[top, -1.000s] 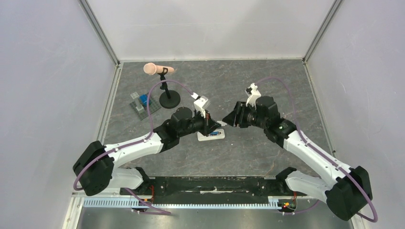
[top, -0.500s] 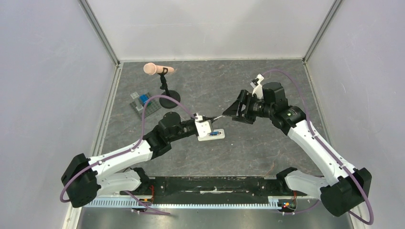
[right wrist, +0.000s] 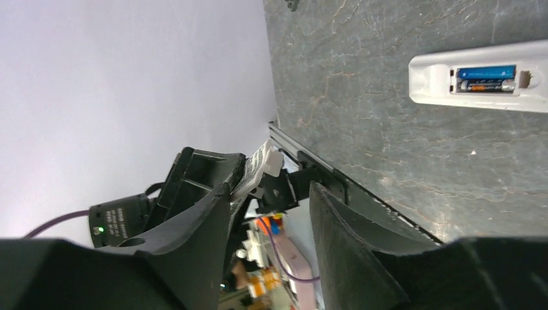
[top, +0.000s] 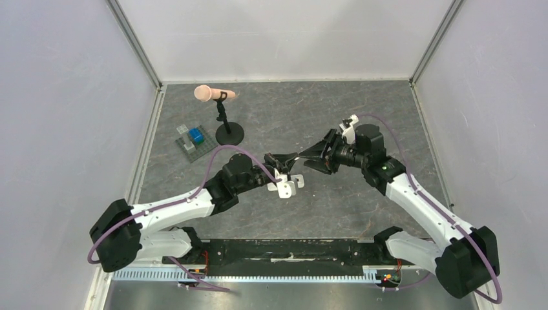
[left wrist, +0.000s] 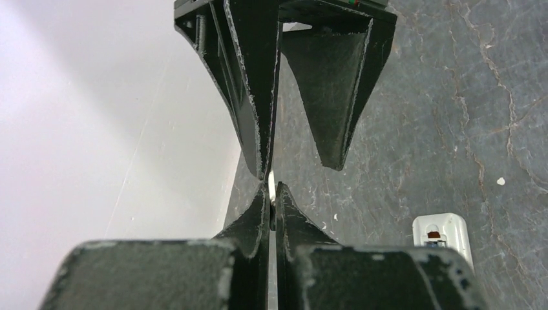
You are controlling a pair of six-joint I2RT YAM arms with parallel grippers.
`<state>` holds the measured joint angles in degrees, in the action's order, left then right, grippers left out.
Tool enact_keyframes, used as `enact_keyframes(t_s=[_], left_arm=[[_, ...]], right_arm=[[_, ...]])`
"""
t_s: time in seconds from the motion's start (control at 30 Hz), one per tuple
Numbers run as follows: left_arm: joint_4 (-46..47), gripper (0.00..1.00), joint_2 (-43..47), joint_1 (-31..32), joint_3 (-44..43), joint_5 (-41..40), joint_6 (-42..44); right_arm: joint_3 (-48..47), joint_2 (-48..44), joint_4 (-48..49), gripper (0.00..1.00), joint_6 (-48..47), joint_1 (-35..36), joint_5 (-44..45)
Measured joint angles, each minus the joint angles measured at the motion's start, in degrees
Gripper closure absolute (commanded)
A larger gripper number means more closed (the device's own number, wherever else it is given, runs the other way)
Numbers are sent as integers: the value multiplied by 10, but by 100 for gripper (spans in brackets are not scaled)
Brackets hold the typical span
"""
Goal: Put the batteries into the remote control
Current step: Adjust the battery cover.
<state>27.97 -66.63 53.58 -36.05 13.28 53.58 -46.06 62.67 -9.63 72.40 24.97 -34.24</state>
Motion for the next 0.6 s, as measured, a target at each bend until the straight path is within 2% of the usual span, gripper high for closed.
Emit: enact_keyframes(t_s=[0.13, 0.4, 0.6], left_arm=[[9, 98, -12, 9, 0, -12, 2], [44, 98, -13, 18, 0, -31, 6], [61, 98, -13, 24, 0, -41, 9]], right_arm=[[56, -31, 70, 59, 78, 0, 16], [112, -59, 171, 47, 179, 2, 49], [146, -69, 233, 47, 232, 2, 82]])
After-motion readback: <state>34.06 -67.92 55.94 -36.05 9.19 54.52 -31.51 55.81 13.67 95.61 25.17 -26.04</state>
